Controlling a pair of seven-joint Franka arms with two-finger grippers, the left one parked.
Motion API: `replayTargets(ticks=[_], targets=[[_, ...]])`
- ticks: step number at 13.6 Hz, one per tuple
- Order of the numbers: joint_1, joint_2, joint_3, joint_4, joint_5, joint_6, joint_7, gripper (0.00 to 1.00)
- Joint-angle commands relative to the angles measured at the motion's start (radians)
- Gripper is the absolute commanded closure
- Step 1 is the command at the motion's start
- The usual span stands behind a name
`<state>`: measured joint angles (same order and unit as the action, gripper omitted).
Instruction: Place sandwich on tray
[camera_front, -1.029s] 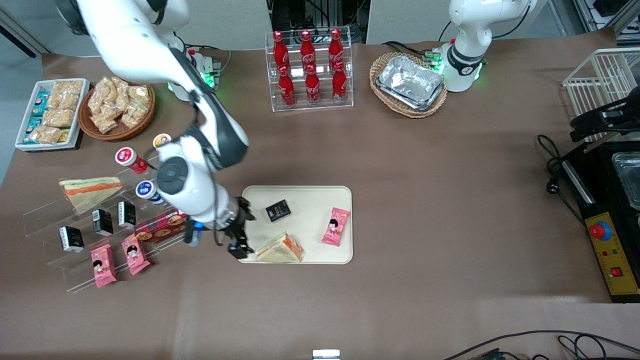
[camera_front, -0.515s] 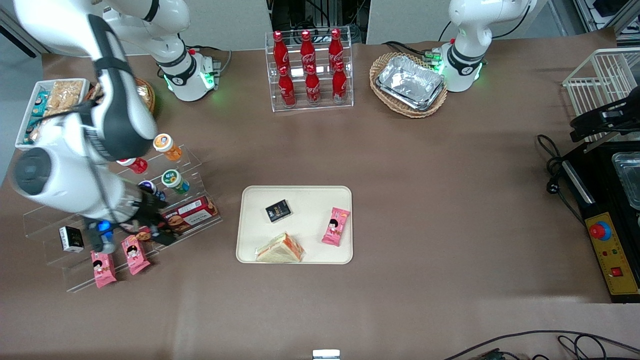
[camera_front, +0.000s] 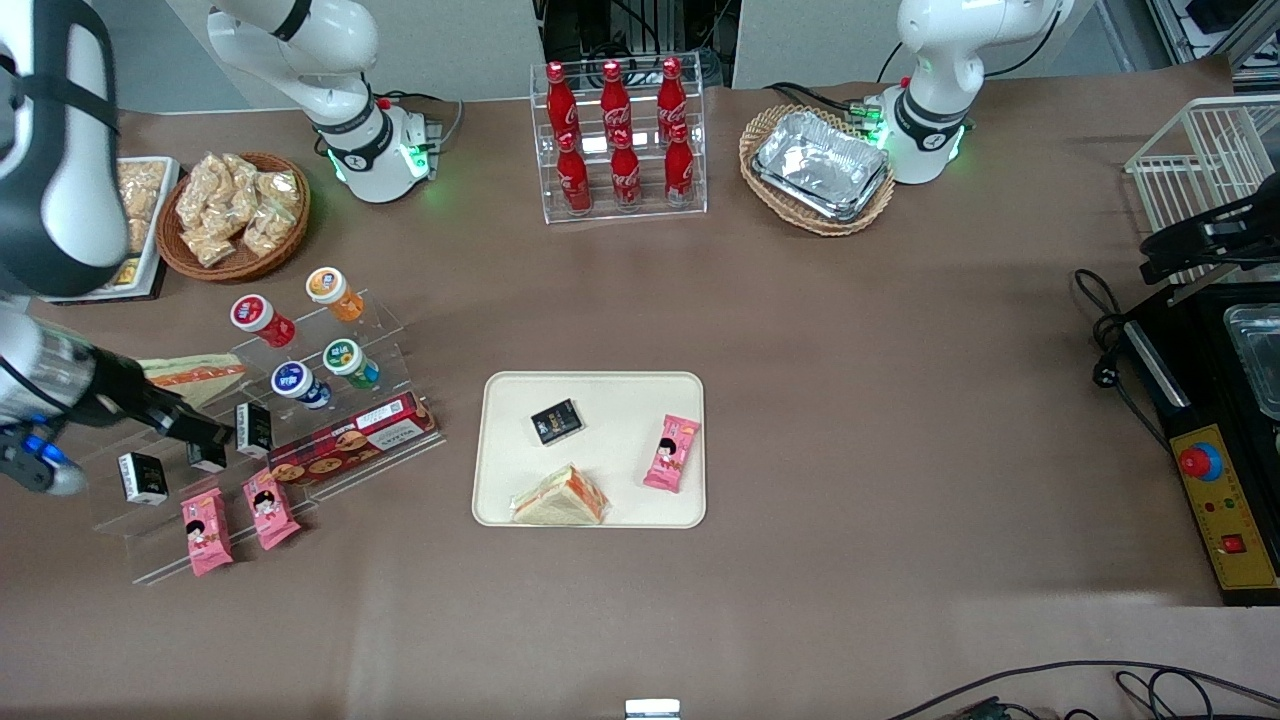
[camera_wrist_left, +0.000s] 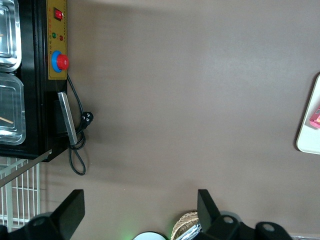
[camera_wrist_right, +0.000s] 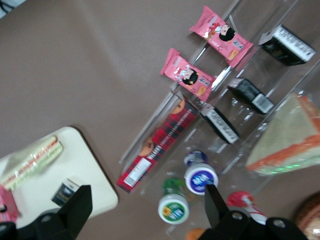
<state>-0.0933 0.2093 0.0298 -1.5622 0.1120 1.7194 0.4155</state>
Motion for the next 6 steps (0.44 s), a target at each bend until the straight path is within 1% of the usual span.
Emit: replayTargets(ticks=[1,2,4,5,6], targets=[[-0.036,-0.122,0.01,-0.057,-0.018,-0.072,-0.16,0.0],[-0.037,-0.146,0.009,-0.058,-0.041,-0.087,-0.171,0.0],[-0.061,-0.192,0.009,-0.064,-0.048,-0.102,-0.179,0.0],[-0.063,-0.22,0.009,-0.09,-0.048,-0.104,-0.182,0.0],[-0.069,-0.266,0.009,-0.151,-0.048,-0.077,-0.196,0.0]])
